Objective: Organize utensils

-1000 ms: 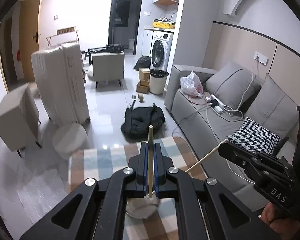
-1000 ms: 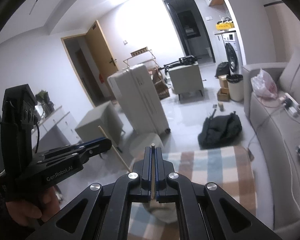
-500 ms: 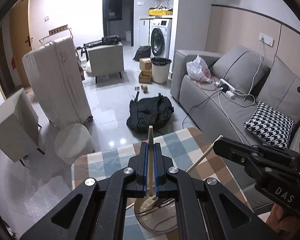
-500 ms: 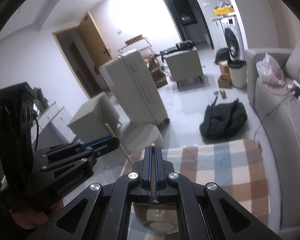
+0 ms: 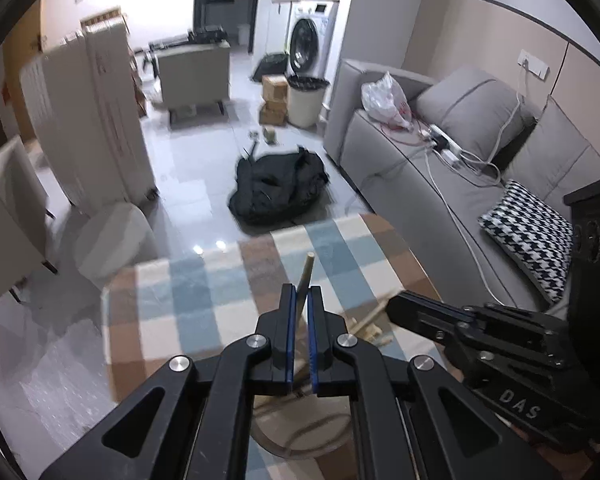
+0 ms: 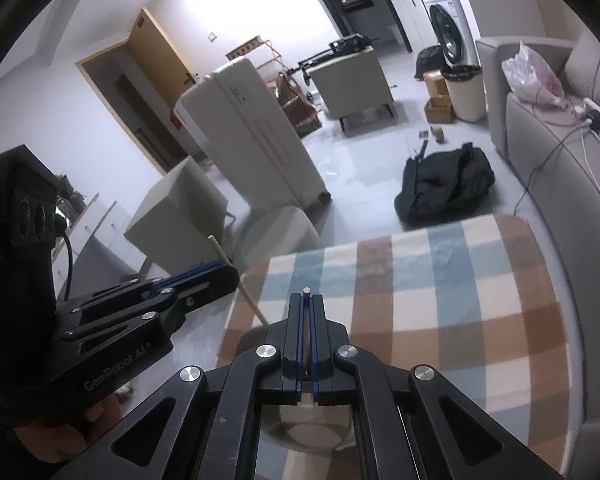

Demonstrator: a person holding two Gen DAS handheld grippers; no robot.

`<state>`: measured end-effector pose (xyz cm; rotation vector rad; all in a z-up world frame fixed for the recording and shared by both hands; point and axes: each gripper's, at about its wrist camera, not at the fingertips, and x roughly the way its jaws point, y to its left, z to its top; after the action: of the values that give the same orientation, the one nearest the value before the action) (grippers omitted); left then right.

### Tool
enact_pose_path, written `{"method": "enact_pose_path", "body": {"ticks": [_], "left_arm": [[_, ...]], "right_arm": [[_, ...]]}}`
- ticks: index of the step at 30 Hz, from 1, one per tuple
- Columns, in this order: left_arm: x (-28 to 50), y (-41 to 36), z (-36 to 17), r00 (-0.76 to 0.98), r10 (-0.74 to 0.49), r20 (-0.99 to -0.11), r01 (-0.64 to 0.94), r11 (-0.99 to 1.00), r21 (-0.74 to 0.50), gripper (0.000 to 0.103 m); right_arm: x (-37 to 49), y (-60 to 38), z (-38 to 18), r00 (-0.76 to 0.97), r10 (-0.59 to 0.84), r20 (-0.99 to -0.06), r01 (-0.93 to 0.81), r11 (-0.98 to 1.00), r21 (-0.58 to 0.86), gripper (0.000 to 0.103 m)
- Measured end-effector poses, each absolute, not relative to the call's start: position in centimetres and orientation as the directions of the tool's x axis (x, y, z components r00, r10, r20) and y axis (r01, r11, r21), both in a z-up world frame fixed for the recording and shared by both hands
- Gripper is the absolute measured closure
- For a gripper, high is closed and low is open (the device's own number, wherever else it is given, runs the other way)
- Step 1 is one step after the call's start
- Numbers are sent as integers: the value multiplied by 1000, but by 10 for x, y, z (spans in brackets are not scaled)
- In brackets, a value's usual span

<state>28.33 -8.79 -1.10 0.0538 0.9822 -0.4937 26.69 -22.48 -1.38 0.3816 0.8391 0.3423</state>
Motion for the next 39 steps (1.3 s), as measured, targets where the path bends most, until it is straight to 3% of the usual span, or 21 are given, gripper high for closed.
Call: {"method": "enact_pose_path", "body": {"ticks": [2,6,8,11,15,17,20,39], "left_arm": [[287,-91,-19,367,-400,-840,436,872,-225,102],[279,-88,-18,375,-383,-844,417,883,-215,101],[273,-83,-15,391,-372,-842,395,894,-212,87],[259,-74,-10,429,-350,-832,348,915,-205,68],[241,-69,-5,482,-315,-818,305,935,-181,54],[229,-67,-2,511,-291,-808,281,946,-163,44],[210,-63,2,540,-270,-797,252,956,-154,37],[131,-48,-3,645,-185,-742,135,983,-127,16]], "right_arm": [[267,-225,-20,601,453,-658,-138,870,473,98],[259,-233,-23,596,449,-665,-118,869,481,93],[250,-241,-20,618,435,-655,-109,872,477,81],[230,-257,-18,643,412,-646,-76,873,481,72],[206,-262,-12,661,393,-639,-85,886,457,63],[193,-260,-5,677,392,-623,-105,889,446,52],[176,-253,5,700,392,-598,-149,898,414,45],[82,-232,15,773,331,-541,-233,942,242,14]]}}
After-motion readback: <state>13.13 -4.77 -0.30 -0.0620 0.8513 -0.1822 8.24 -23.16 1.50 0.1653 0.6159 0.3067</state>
